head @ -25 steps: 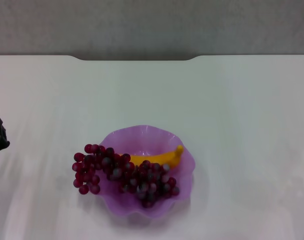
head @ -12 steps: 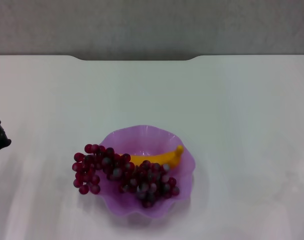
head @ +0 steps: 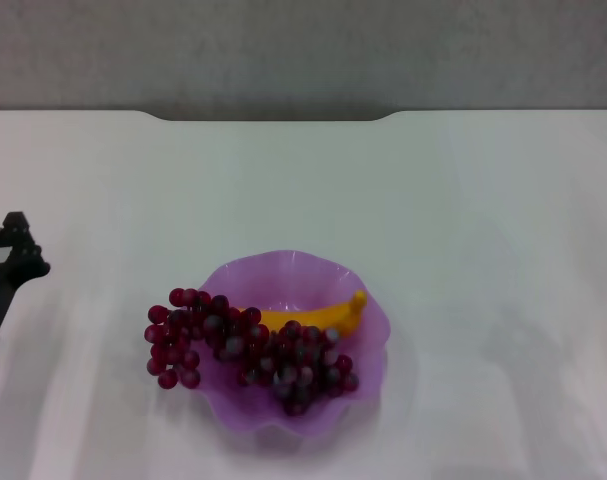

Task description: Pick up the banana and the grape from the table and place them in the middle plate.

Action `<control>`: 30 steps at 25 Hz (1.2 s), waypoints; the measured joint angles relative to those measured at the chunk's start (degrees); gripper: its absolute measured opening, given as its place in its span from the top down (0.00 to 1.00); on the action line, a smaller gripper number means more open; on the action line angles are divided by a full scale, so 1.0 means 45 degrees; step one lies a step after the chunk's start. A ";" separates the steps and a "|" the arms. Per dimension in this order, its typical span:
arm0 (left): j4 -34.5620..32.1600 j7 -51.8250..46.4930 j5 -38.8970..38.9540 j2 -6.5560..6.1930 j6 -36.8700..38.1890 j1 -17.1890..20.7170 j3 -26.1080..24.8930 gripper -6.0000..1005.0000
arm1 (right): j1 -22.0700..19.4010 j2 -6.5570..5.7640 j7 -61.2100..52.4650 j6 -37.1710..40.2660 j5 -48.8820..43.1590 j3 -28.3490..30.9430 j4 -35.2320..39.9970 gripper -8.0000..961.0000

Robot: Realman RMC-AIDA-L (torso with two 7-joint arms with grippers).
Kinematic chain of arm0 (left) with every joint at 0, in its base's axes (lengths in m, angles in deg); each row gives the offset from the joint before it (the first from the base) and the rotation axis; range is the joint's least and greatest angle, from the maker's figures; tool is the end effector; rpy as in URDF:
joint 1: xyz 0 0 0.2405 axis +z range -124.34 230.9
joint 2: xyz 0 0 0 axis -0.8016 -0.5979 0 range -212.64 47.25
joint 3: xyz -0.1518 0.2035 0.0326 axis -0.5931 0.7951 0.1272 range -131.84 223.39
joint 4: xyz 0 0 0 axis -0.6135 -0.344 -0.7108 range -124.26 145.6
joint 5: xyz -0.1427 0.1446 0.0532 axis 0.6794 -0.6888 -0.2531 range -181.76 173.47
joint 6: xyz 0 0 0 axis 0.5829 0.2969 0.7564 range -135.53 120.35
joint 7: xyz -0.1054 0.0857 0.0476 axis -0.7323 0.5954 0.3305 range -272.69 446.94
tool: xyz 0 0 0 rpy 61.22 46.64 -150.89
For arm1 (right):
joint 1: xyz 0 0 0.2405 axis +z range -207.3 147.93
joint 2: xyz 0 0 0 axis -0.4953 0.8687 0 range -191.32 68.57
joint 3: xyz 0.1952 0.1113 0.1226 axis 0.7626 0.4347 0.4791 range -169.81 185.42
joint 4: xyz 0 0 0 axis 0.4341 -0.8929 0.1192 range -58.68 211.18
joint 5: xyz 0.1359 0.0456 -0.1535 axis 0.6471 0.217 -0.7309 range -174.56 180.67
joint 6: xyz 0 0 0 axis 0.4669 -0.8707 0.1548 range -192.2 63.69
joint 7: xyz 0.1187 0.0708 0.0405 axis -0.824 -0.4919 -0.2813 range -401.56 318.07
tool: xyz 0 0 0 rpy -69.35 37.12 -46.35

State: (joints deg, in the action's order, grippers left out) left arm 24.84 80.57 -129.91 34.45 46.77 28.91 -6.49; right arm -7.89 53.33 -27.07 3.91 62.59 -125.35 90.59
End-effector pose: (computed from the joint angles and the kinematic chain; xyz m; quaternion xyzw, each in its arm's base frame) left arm -0.3519 0.3431 -0.0070 -0.6584 -0.3179 -0.2567 0.6321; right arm 0.3503 0.3278 0.0288 -0.6637 0.1251 0.1836 0.7142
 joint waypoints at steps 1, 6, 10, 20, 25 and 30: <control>0.0049 -0.0024 -0.0001 0.0006 0.0000 -0.0026 0.0004 0.97 | 0.0099 -0.0003 0.0275 0.0009 -0.0007 -0.0045 -0.0046 0.99; 0.0734 -0.0127 -0.0004 -0.0014 0.0200 0.0005 0.0013 0.97 | 0.0231 0.0043 0.1604 -0.0006 -0.0006 -0.0060 -0.0105 0.99; 0.1088 -0.0081 -0.0003 -0.0008 0.0235 -0.0011 0.0014 0.97 | 0.0159 0.0067 0.1601 0.0010 0.0112 0.0014 -0.0023 0.99; 0.1090 0.0001 -0.0013 -0.0013 0.0355 -0.0482 0.0584 0.97 | 0.0416 0.0028 0.0766 -0.0128 0.0132 0.0173 0.0085 0.99; 0.0985 0.0190 0.0050 -0.0025 0.0398 -0.0638 0.1246 0.97 | 0.0384 0.0051 -0.0139 -0.0156 0.0149 0.0324 0.0037 0.99; 0.0984 0.0042 0.0169 -0.0011 0.0467 -0.0525 0.1278 0.97 | 0.0188 0.0074 -0.1157 -0.0179 0.0150 0.0394 0.0036 0.99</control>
